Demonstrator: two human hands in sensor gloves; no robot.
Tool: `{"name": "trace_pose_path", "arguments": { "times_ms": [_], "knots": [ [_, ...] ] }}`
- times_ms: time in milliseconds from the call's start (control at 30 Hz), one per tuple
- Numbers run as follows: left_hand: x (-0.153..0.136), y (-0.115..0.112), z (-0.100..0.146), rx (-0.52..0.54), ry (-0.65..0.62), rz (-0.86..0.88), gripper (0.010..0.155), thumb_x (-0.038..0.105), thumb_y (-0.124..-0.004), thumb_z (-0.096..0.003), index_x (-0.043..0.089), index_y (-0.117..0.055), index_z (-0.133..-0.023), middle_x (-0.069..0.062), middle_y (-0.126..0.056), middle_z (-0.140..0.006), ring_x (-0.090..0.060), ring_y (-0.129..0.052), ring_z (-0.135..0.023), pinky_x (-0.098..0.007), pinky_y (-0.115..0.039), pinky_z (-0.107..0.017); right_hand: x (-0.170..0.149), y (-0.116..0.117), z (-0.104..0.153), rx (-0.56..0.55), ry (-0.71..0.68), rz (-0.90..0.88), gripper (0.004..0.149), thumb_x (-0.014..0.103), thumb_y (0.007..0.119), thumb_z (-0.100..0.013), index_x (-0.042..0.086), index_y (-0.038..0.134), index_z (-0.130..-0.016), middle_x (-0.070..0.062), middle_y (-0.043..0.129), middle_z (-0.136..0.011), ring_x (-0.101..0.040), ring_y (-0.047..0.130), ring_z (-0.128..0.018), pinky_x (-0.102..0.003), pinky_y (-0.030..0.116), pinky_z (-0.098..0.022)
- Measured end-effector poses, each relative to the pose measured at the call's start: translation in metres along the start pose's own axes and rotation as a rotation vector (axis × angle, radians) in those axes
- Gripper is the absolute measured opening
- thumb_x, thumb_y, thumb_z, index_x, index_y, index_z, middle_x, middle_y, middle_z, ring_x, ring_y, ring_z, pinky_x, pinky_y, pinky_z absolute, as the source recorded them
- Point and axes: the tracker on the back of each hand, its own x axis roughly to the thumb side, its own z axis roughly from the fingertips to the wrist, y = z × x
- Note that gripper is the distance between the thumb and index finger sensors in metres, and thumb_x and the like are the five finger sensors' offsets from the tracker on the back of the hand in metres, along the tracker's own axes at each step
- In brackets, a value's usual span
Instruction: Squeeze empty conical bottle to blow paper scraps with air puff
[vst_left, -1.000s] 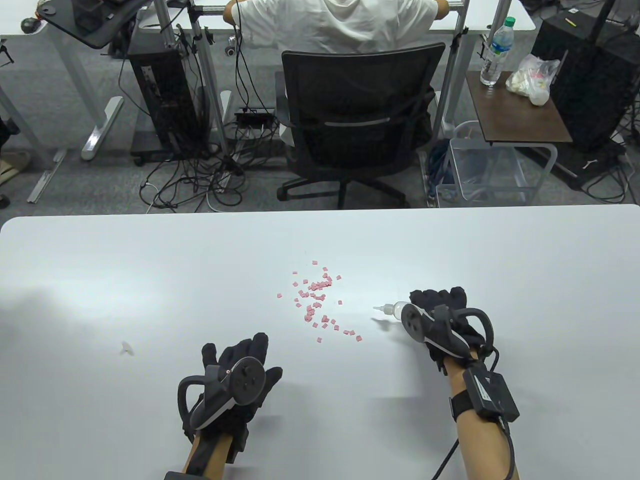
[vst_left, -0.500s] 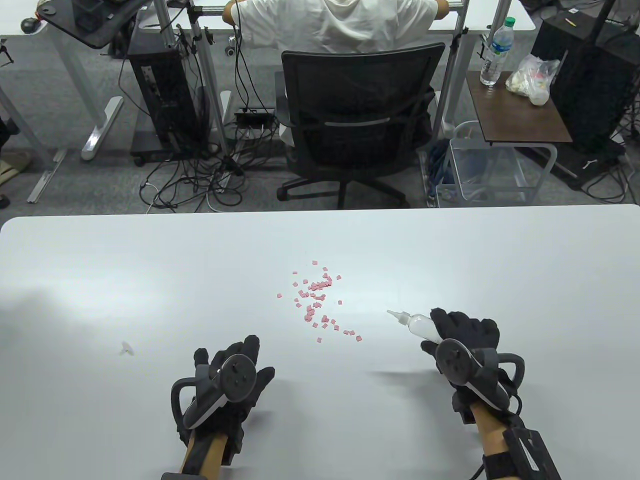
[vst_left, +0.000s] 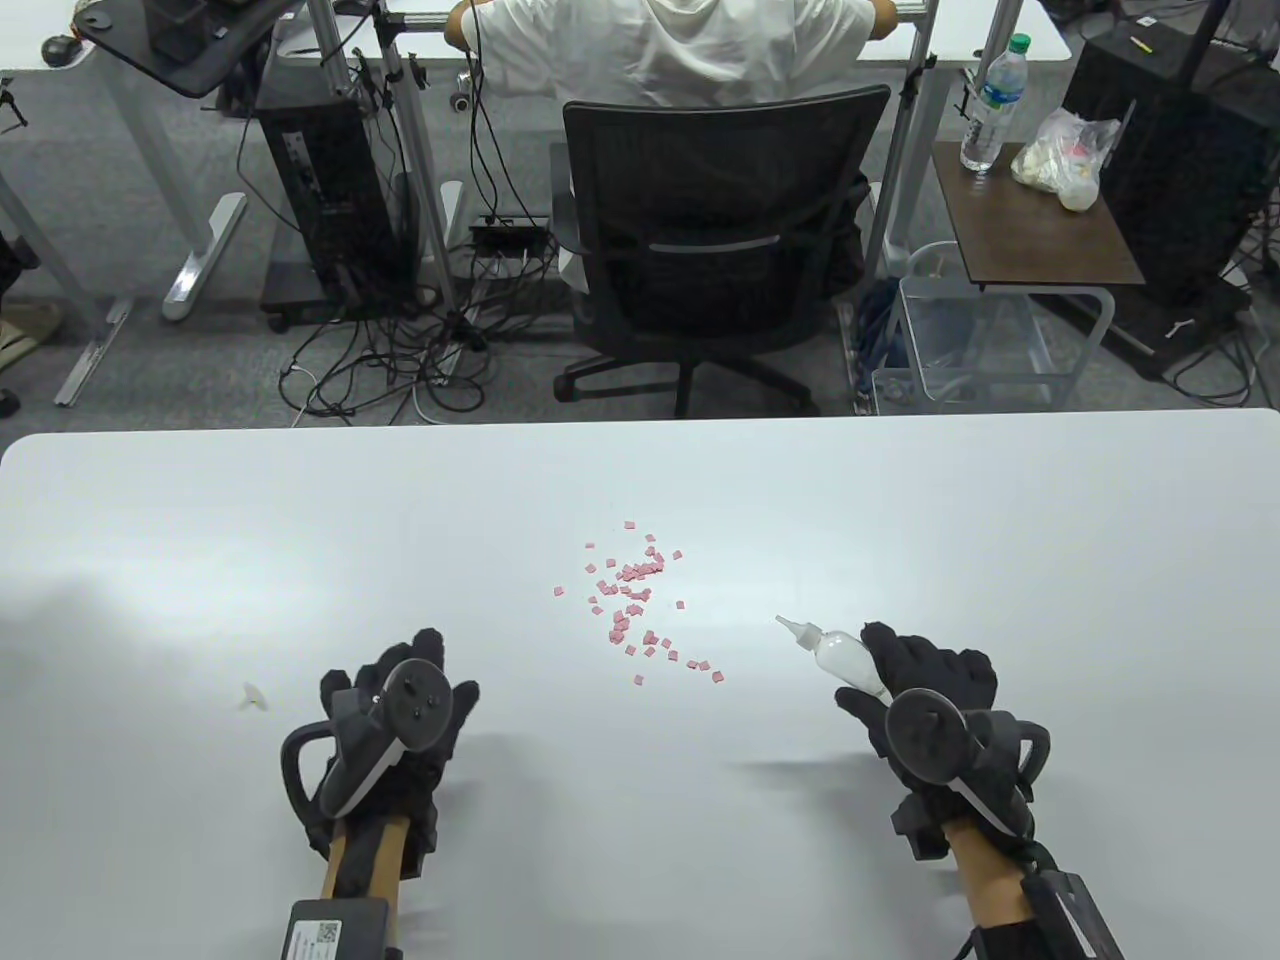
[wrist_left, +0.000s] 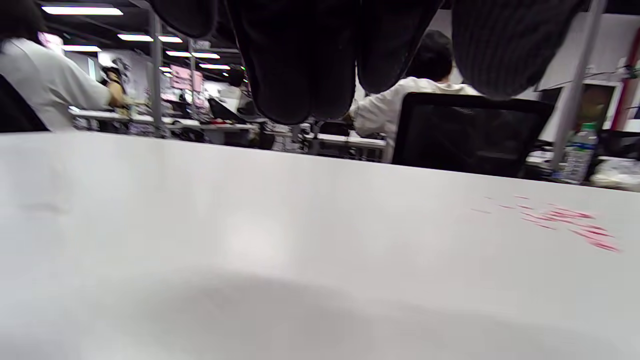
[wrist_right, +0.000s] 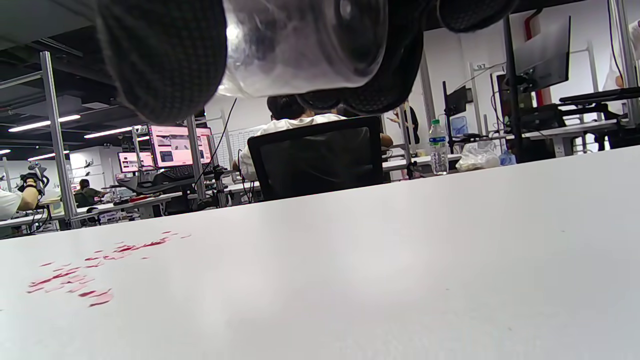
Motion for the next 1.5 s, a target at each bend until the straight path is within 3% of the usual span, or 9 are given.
{"name": "trace_pose_path", "arguments": {
  "times_ms": [200, 400, 600, 733, 900, 1133, 1300, 1500],
  "knots": [
    [-0.066, 0.026, -0.034, 0.023, 0.183, -0.185, 0.069, 0.054, -0.081, -0.0551, 0.027, -0.061, -0.116, -0.007, -0.069, -0.118, -0.032, -0.077, -0.107, -0.062, -0.042, -0.082, -0.006, -0.007, -0.001, -0.026, 0.031, -0.047, 0.070, 0.048, 0.090, -0.044, 0.019, 0.074, -0.106, -0.011, 0.087, -0.094, -0.036, 0.089, -0.082, -0.071, 0.054, -0.071],
    [-0.111, 0.011, -0.056, -0.018, 0.306, -0.338, 0.064, 0.047, -0.086, -0.0547, 0.030, -0.065, -0.112, -0.004, -0.078, -0.112, -0.028, -0.087, -0.099, -0.055, -0.049, -0.082, -0.008, -0.010, -0.003, -0.028, 0.040, -0.020, 0.070, 0.048, 0.090, -0.044, 0.019, 0.074, -0.106, -0.011, 0.086, -0.094, -0.036, 0.089, -0.081, -0.071, 0.054, -0.071],
    [-0.127, -0.019, -0.068, -0.083, 0.360, -0.334, 0.058, 0.044, -0.090, -0.0527, 0.032, -0.073, -0.107, -0.001, -0.088, -0.104, -0.024, -0.096, -0.090, -0.052, -0.055, -0.081, -0.008, -0.010, -0.003, -0.024, 0.043, -0.013, 0.070, 0.048, 0.090, -0.044, 0.019, 0.074, -0.106, -0.012, 0.087, -0.094, -0.036, 0.089, -0.081, -0.072, 0.054, -0.071],
    [-0.129, -0.032, -0.073, -0.137, 0.324, -0.373, 0.053, 0.043, -0.092, -0.0508, 0.033, -0.079, -0.101, 0.004, -0.093, -0.098, -0.019, -0.101, -0.084, -0.053, -0.059, -0.079, -0.009, -0.010, -0.004, -0.014, 0.041, -0.016, 0.070, 0.048, 0.090, -0.044, 0.019, 0.074, -0.106, -0.011, 0.087, -0.094, -0.036, 0.089, -0.081, -0.071, 0.054, -0.071],
    [-0.129, -0.038, -0.073, -0.114, 0.285, -0.346, 0.044, 0.036, -0.096, -0.0491, 0.030, -0.088, -0.092, 0.003, -0.100, -0.087, -0.015, -0.107, -0.073, -0.050, -0.064, -0.077, -0.011, -0.012, -0.005, -0.020, 0.051, -0.042, 0.070, 0.048, 0.090, -0.044, 0.019, 0.074, -0.106, -0.012, 0.087, -0.094, -0.036, 0.089, -0.081, -0.072, 0.054, -0.071],
    [-0.091, 0.009, -0.058, -0.005, 0.182, -0.238, 0.045, 0.037, -0.094, -0.0514, 0.028, -0.086, -0.095, 0.000, -0.098, -0.088, -0.021, -0.104, -0.074, -0.052, -0.062, -0.077, -0.011, -0.016, -0.004, -0.029, 0.049, -0.093, 0.070, 0.048, 0.090, -0.044, 0.019, 0.074, -0.105, -0.011, 0.087, -0.094, -0.036, 0.089, -0.080, -0.071, 0.054, -0.071],
    [-0.022, 0.041, -0.027, 0.129, -0.021, -0.133, 0.045, 0.037, -0.094, -0.0515, 0.028, -0.086, -0.095, 0.000, -0.098, -0.088, -0.021, -0.103, -0.075, -0.053, -0.062, -0.077, -0.003, -0.018, -0.003, -0.032, 0.009, -0.120, 0.070, 0.048, 0.090, -0.044, 0.019, 0.074, -0.106, -0.012, 0.087, -0.094, -0.036, 0.089, -0.081, -0.072, 0.054, -0.071],
    [0.063, 0.050, 0.020, 0.200, -0.267, 0.049, 0.045, 0.037, -0.093, -0.0511, 0.028, -0.086, -0.095, 0.000, -0.098, -0.089, -0.020, -0.103, -0.075, -0.054, -0.061, -0.077, 0.012, -0.017, 0.003, -0.013, -0.092, -0.148, 0.070, 0.048, 0.090, -0.044, 0.020, 0.074, -0.106, -0.011, 0.087, -0.094, -0.035, 0.089, -0.081, -0.071, 0.054, -0.071]
  ]
}}
